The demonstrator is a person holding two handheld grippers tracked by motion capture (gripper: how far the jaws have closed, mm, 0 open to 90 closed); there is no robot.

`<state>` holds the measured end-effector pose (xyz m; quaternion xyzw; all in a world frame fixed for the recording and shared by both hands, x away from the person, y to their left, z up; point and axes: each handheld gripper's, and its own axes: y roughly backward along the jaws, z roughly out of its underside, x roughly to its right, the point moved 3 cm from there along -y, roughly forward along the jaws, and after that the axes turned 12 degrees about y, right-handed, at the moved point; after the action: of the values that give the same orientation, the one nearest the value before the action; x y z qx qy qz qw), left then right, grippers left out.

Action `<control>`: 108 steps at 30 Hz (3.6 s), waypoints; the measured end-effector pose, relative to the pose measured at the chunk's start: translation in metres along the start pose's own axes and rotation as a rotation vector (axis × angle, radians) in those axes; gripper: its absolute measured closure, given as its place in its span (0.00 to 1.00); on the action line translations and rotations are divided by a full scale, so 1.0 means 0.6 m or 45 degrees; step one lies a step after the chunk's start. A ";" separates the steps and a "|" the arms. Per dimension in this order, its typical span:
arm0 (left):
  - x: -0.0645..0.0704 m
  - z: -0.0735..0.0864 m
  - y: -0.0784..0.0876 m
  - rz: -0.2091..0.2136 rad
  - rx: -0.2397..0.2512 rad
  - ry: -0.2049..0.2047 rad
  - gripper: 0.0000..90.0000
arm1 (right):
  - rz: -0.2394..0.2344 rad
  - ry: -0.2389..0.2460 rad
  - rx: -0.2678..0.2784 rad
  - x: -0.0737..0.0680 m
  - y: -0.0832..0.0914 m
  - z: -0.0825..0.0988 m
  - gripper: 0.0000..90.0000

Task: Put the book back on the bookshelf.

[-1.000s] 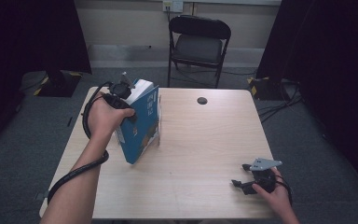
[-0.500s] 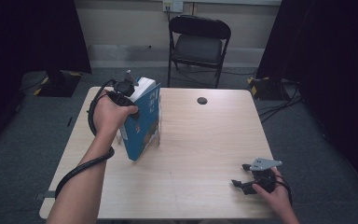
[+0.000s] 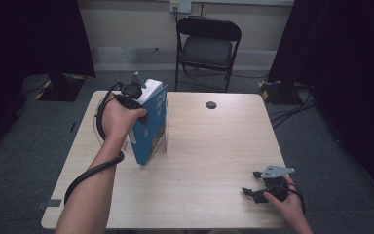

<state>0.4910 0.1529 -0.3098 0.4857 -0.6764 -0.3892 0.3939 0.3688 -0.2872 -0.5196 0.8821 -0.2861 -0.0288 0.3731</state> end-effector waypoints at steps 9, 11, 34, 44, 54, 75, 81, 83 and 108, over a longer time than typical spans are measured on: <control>0.001 -0.006 -0.009 -0.014 0.022 0.030 0.69 | 0.000 -0.001 0.000 0.000 0.000 0.000 0.20; 0.002 -0.008 -0.012 -0.021 0.025 0.039 0.69 | 0.000 0.000 0.000 0.000 0.000 0.000 0.20; 0.014 -0.028 -0.040 -0.083 0.074 0.086 0.69 | -0.003 0.000 0.002 0.000 0.000 0.000 0.20; 0.016 -0.022 -0.039 -0.073 0.110 0.084 0.68 | -0.004 0.002 0.002 -0.001 0.000 0.000 0.20; 0.014 -0.014 -0.033 -0.033 0.163 0.098 0.64 | -0.005 0.003 0.003 0.000 0.000 0.000 0.20; 0.001 0.020 -0.009 0.046 0.232 0.073 0.57 | -0.006 0.003 0.003 -0.001 0.000 0.000 0.20; -0.002 0.026 -0.003 0.085 0.228 0.067 0.56 | -0.006 0.001 0.001 -0.001 0.000 0.000 0.20; -0.003 0.031 0.000 0.088 0.230 0.063 0.55 | -0.006 0.003 0.002 -0.001 0.000 0.000 0.20; -0.005 0.061 0.020 0.182 0.239 0.036 0.35 | -0.003 0.001 0.003 -0.001 0.000 0.000 0.20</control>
<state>0.4541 0.1637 -0.3138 0.4763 -0.7372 -0.2881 0.3830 0.3684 -0.2869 -0.5196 0.8829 -0.2848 -0.0285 0.3723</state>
